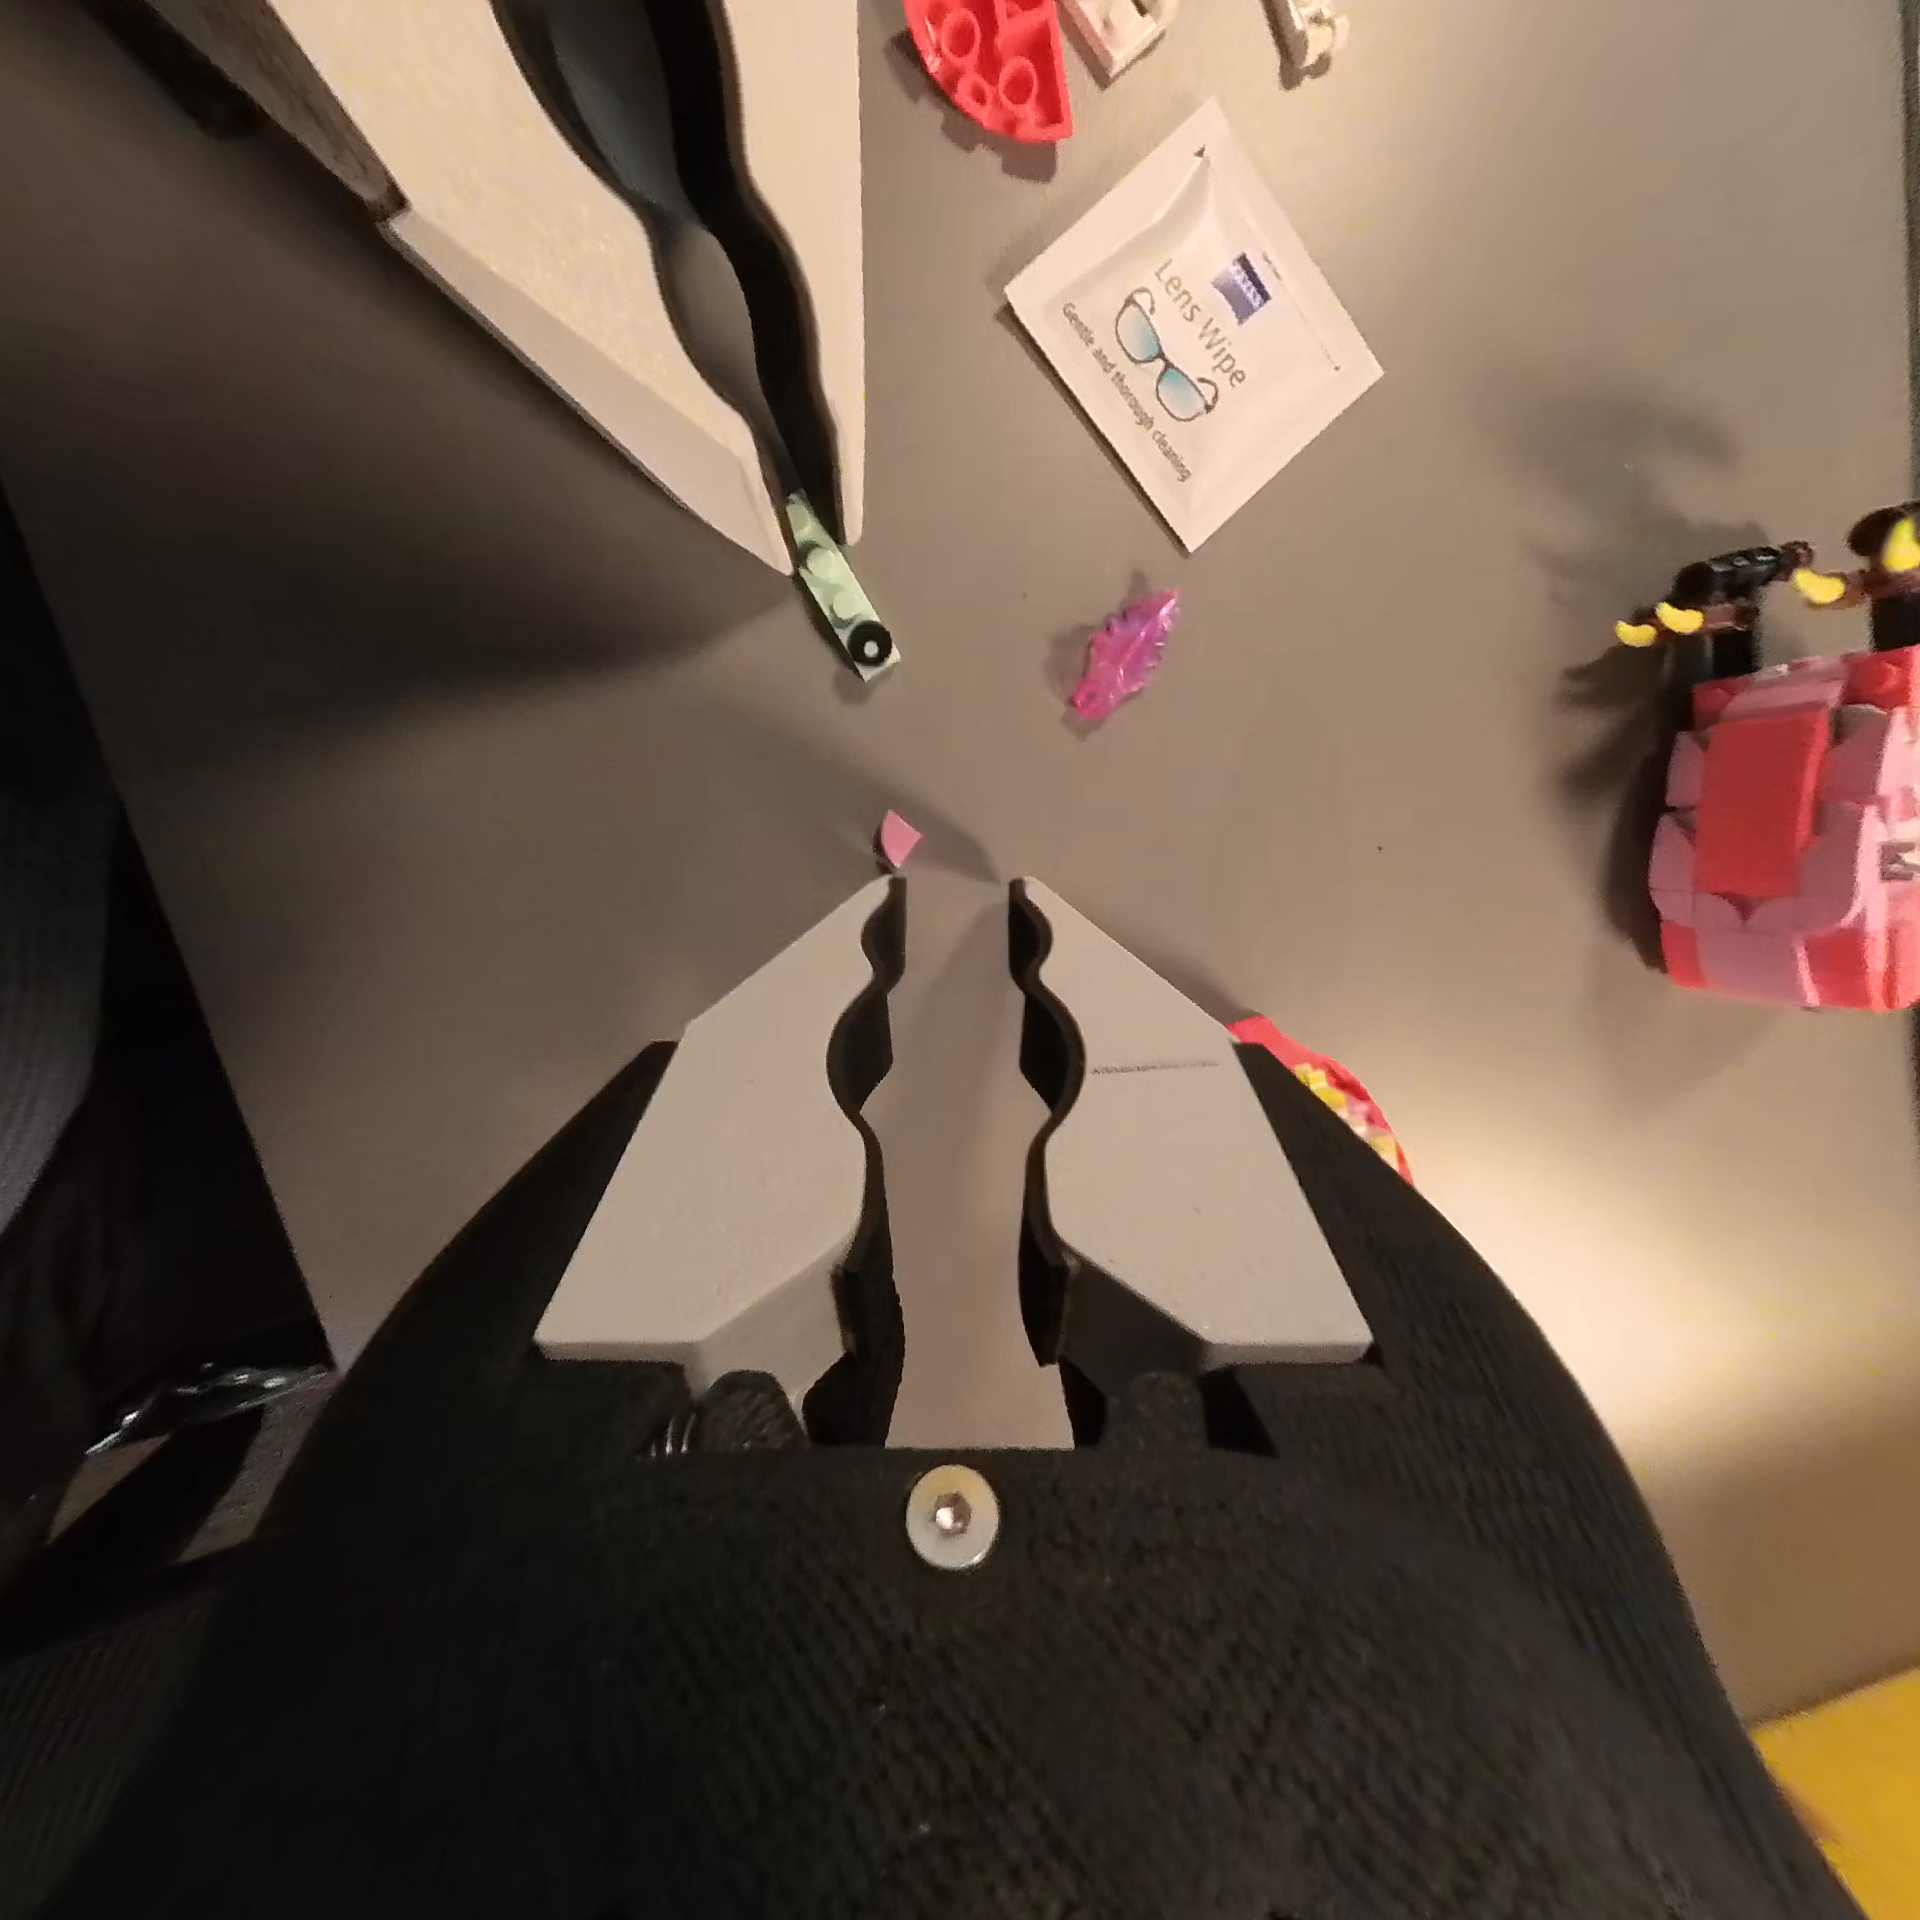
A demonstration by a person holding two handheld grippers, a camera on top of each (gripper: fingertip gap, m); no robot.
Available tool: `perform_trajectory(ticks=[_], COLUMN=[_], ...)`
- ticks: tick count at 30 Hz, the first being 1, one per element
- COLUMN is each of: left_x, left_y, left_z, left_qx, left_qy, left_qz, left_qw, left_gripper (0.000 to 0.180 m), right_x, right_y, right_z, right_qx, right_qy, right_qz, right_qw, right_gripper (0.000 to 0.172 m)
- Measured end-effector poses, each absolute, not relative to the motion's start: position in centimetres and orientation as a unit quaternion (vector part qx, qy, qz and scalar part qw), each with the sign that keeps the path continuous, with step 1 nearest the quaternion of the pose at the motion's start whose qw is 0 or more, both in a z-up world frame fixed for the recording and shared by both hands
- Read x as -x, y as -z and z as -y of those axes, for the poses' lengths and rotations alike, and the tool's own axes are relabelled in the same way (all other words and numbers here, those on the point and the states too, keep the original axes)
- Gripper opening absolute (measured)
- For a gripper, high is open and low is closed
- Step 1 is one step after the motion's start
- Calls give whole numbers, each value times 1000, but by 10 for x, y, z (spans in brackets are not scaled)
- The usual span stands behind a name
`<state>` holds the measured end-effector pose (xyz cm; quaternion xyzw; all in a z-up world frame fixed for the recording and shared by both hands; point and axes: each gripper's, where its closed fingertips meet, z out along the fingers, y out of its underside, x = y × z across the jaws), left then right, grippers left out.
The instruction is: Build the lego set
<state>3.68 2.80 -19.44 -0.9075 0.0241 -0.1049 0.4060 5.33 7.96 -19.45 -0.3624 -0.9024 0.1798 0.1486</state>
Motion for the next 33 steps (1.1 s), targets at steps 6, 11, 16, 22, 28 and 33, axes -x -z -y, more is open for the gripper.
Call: perform_trajectory(ticks=[6, 11, 16, 22, 28, 33], left_x=[-37, -37, -37, -37, -37, -37], left_y=[194, 195, 195, 195, 195, 195], left_z=[-28, -28, -28, -28, -28, -28], left_qx=[908, 908, 908, 908, 908, 908], left_qy=[104, 103, 103, 104, 104, 100], left_qz=[-24, -25, -24, -24, -24, -24], left_qw=[406, 406, 406, 406, 406, 407], left_gripper=[6, 6, 6, 6, 6, 6], right_x=[-58, -56, -51, -45, -50, -53], right_y=[192, 192, 193, 190, 191, 194], right_z=[-76, -74, -79, -87, -69, -66], right_qx=[382, 398, 402, 415, 423, 425], right_qy=[-214, -242, -239, -236, -283, -286], right_qz=[885, 868, 864, 851, 841, 839], right_qw=[160, 170, 188, 218, 185, 181], right_gripper=[19, 17, 15, 14, 19, 15])
